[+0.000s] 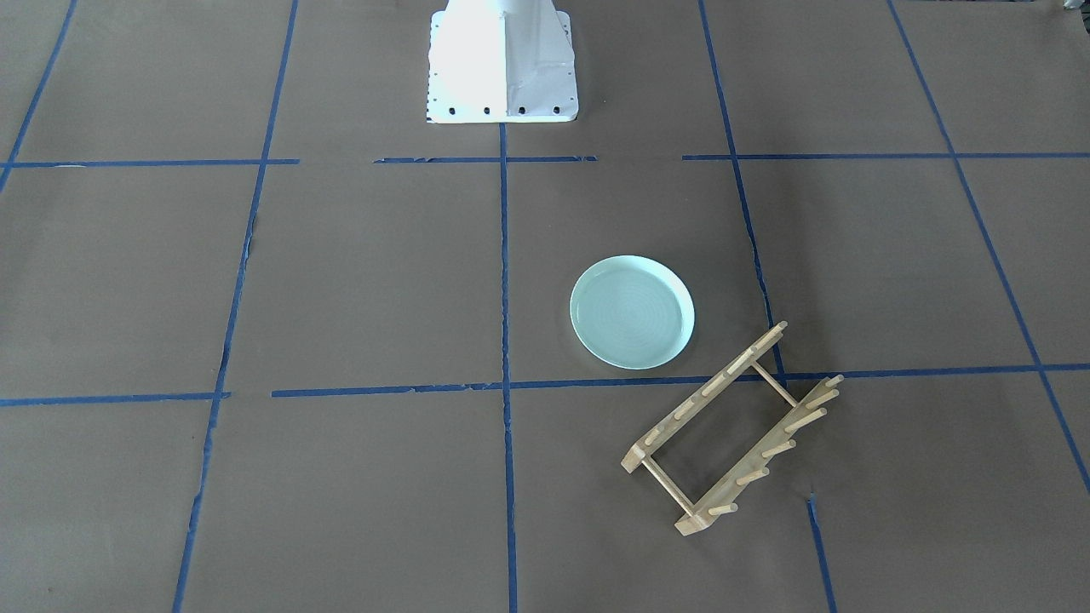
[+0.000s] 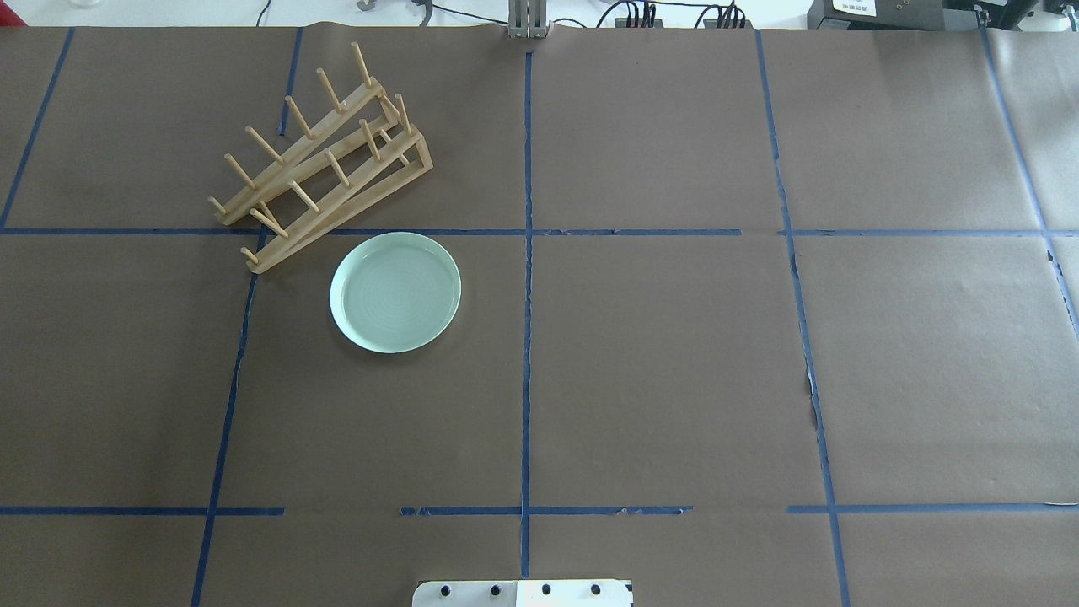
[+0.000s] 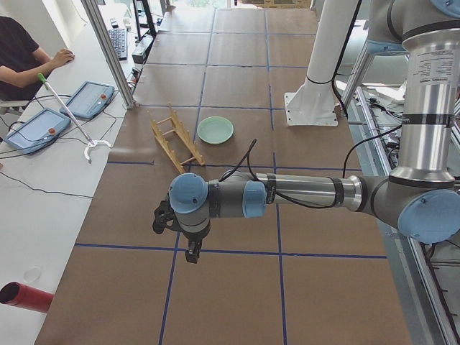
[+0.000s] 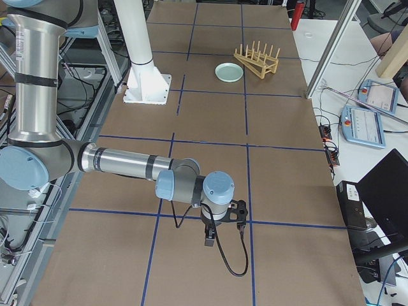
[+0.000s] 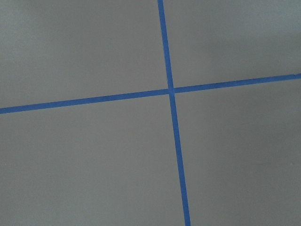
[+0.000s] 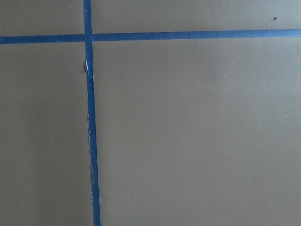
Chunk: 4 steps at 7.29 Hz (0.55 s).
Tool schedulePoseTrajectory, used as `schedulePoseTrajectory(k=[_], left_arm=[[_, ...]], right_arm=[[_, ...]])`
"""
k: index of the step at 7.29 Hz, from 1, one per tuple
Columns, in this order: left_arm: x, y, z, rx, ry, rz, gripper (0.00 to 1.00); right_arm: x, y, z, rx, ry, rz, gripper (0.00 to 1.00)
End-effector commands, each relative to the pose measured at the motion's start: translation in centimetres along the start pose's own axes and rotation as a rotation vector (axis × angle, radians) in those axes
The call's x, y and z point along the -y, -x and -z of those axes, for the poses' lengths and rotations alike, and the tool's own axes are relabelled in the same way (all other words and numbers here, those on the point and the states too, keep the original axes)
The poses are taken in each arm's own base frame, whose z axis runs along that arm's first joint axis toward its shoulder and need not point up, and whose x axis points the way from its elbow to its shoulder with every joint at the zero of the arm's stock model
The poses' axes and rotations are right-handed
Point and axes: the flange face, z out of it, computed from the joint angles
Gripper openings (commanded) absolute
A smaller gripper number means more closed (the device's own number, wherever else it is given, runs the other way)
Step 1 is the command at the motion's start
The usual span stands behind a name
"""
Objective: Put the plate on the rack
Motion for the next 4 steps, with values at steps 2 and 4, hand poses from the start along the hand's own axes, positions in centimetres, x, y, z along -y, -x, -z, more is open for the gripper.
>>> schedulePoseTrajectory(k=[2, 4], left_arm=[[0.04, -0.63, 0.66, 0.000, -0.009, -0.006, 1.00], [-0.21, -0.97, 1.01, 0.004, -0.027, -0.030, 1.00]], right_arm=[[-0.04, -0.02, -0.03, 0.000, 0.001, 0.000, 1.00], [-0.05, -0.07, -0.08, 0.000, 0.002, -0.001, 1.00]])
